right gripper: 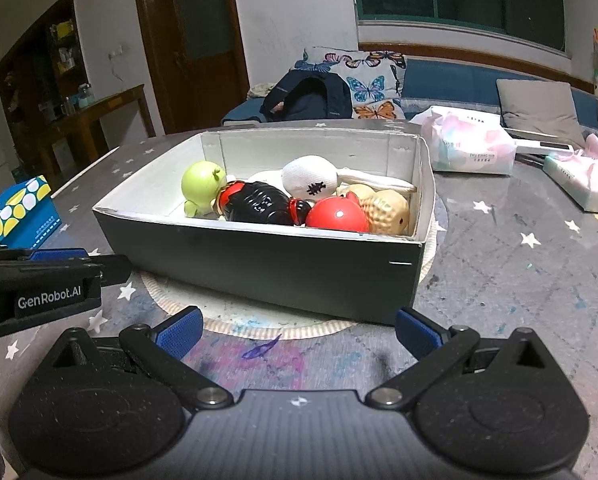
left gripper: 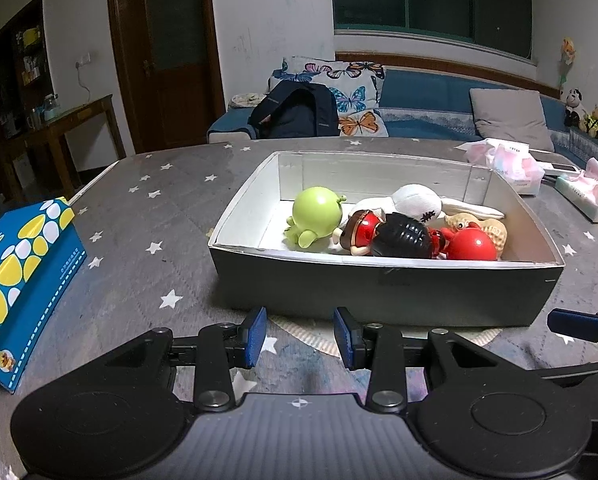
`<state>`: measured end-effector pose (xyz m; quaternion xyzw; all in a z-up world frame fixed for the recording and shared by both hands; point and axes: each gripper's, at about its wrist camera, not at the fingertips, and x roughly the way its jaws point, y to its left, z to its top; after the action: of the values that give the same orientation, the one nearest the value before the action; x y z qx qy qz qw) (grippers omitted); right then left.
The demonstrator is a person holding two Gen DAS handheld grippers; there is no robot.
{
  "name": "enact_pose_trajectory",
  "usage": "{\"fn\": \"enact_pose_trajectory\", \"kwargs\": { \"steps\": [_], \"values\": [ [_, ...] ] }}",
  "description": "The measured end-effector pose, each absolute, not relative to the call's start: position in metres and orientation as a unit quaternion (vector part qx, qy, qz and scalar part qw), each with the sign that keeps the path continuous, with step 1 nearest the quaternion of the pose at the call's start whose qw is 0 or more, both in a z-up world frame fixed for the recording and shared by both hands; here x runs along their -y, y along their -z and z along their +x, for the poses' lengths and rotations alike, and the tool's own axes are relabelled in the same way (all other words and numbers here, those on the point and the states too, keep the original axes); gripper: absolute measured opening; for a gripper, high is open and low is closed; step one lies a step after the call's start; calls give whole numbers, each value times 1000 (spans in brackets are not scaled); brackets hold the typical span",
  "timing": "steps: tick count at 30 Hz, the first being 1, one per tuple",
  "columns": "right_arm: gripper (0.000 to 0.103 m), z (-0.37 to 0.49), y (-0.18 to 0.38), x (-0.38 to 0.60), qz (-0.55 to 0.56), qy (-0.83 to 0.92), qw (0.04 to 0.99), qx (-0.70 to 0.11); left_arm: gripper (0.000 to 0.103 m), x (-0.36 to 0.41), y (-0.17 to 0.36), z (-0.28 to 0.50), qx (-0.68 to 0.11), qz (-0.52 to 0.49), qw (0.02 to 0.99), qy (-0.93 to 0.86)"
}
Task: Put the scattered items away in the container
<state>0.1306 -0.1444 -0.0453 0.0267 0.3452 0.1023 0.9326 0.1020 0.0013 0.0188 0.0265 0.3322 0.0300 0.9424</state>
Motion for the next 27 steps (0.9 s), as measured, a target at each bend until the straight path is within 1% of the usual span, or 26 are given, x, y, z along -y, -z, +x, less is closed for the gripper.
{"fn": "enact_pose_trajectory", "kwargs": {
  "steps": [19, 27],
  "values": [
    [103, 153, 53, 144, 38, -102, 923, -370, 39, 3, -11, 126, -347, 36, 937, -23],
    [103, 154, 53, 144, 41, -101, 921, -373, 39, 7, -11, 126, -338, 45, 940, -20]
  ]
}}
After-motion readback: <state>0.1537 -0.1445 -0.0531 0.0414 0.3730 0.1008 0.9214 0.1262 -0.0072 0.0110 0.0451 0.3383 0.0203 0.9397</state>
